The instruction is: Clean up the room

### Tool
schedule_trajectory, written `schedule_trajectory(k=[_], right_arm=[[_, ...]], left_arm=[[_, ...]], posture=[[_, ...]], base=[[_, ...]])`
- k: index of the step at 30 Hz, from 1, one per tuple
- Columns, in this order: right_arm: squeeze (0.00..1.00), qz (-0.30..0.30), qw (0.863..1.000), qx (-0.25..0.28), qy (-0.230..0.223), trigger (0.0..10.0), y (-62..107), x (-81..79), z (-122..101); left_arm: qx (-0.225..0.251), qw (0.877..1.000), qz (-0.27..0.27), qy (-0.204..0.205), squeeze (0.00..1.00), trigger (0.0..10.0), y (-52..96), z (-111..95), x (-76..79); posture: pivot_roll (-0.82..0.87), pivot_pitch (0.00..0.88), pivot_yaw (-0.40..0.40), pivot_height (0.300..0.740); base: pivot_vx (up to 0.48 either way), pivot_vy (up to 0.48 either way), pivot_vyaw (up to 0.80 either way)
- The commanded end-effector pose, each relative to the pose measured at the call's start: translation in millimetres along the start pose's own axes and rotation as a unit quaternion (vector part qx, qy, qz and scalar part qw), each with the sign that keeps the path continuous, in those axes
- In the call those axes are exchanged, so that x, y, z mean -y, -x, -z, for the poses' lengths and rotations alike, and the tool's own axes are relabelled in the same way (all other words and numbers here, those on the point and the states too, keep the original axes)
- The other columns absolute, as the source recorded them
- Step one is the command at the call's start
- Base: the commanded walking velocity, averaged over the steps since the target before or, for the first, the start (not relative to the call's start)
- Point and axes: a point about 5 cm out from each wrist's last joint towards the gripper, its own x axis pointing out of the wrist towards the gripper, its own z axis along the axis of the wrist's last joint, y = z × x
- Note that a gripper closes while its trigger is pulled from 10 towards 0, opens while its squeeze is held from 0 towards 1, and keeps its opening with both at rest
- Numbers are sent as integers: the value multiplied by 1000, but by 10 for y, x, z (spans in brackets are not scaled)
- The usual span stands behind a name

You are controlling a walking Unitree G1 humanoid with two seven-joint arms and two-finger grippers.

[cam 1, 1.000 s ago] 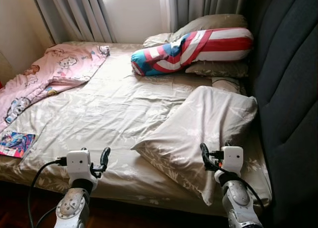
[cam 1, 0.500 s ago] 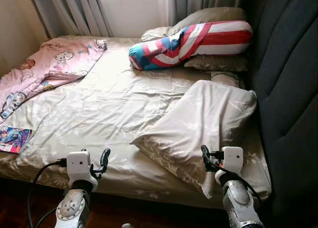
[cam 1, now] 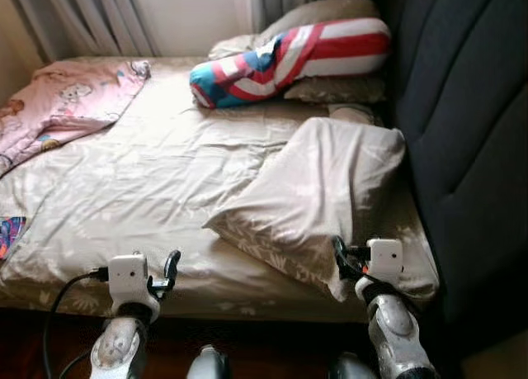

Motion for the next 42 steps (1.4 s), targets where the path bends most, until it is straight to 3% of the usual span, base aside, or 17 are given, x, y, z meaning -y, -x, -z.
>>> schedule_trajectory(k=[1, 12, 17, 26, 42], right_arm=[[0, -4, 1000, -13, -8, 10000, 21, -39, 58], [0, -21, 1000, -3, -2, 10000, -79, -125, -44], [0, -29, 999, 42, 8, 10000, -141, -157, -222], [0, -16, 998, 53, -8, 10000, -194, -125, -310], [0, 60, 997, 37, 9, 10000, -176, 137, -276]], left_arm=[[-23, 1000, -3, -10, 0, 10000, 43, 73, -34], [-28, 1000, -6, -9, 0, 10000, 31, 43, -98], [-30, 999, -4, -11, 0, 10000, 28, 36, -115], [-32, 999, -4, -14, 0, 10000, 23, 35, -119], [-42, 999, -1, -10, 0, 10000, 45, 91, -95]], posture=[[16, 133, 61, 647], [26, 141, 83, 647], [25, 146, 91, 647], [28, 151, 90, 647], [15, 158, 70, 647]], base=[[0, 0, 0], [0, 158, 0], [0, 312, 474], [0, 311, 163], [0, 0, 0]])
